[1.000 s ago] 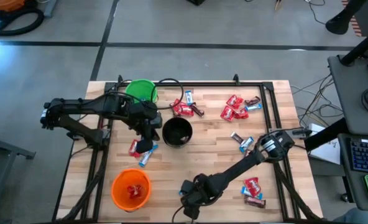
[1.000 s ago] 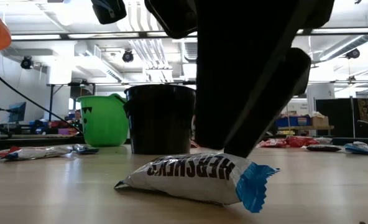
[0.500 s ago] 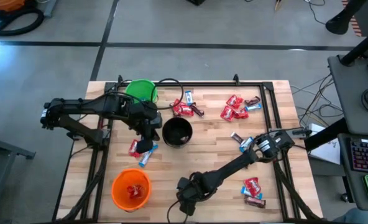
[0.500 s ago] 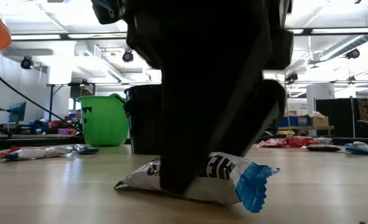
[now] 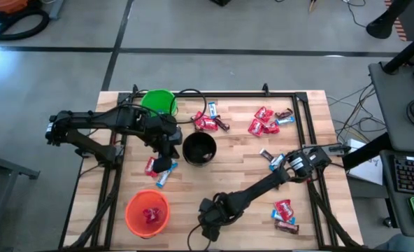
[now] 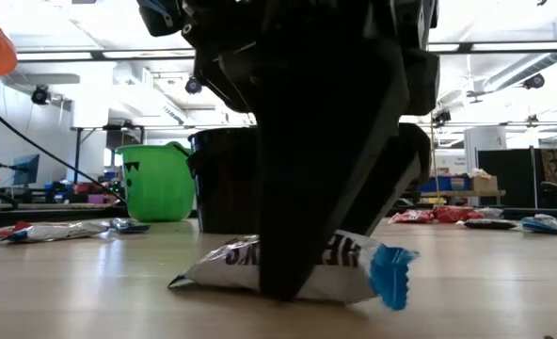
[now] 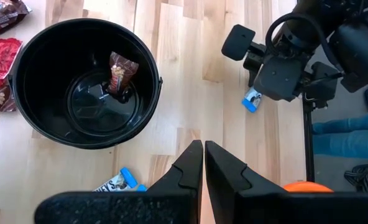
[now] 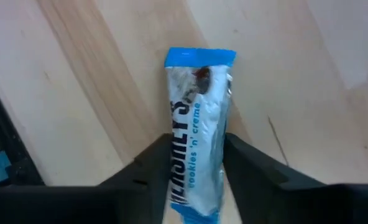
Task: Sort candy
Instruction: Put the white chocolate into the green bucket
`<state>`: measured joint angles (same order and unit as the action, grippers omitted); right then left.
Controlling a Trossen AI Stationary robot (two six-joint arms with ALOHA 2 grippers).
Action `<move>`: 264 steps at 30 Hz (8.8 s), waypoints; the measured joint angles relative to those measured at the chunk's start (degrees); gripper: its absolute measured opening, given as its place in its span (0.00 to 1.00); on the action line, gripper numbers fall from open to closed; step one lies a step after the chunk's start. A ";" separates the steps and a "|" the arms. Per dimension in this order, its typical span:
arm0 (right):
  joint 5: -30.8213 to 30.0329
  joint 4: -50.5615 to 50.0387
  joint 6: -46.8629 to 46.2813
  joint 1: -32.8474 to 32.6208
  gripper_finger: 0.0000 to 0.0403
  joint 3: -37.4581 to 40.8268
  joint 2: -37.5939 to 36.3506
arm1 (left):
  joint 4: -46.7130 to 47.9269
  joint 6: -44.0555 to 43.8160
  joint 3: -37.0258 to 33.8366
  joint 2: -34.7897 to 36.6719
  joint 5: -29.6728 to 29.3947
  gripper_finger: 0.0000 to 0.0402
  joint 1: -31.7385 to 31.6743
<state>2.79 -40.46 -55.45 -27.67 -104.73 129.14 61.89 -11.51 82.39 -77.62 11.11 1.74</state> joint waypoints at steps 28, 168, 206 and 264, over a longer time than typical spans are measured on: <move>-5.20 -1.32 4.34 1.34 0.03 0.20 -8.97 | 3.02 3.59 0.00 0.00 0.02 0.00 0.00; -7.08 -1.01 39.61 24.92 0.18 -2.56 -25.88 | -11.39 18.36 -0.02 -3.32 10.36 0.04 -10.21; -7.37 -11.06 39.61 24.99 0.57 -2.49 -26.82 | -3.32 21.23 -0.02 -3.17 -0.72 0.03 -17.59; -10.34 -19.26 46.21 29.21 0.57 -2.49 -26.82 | 8.81 31.72 -0.02 -3.19 -1.66 0.09 -53.55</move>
<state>-7.55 -59.72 -9.23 1.54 -107.22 102.32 70.70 20.22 82.37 -80.82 9.45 -51.81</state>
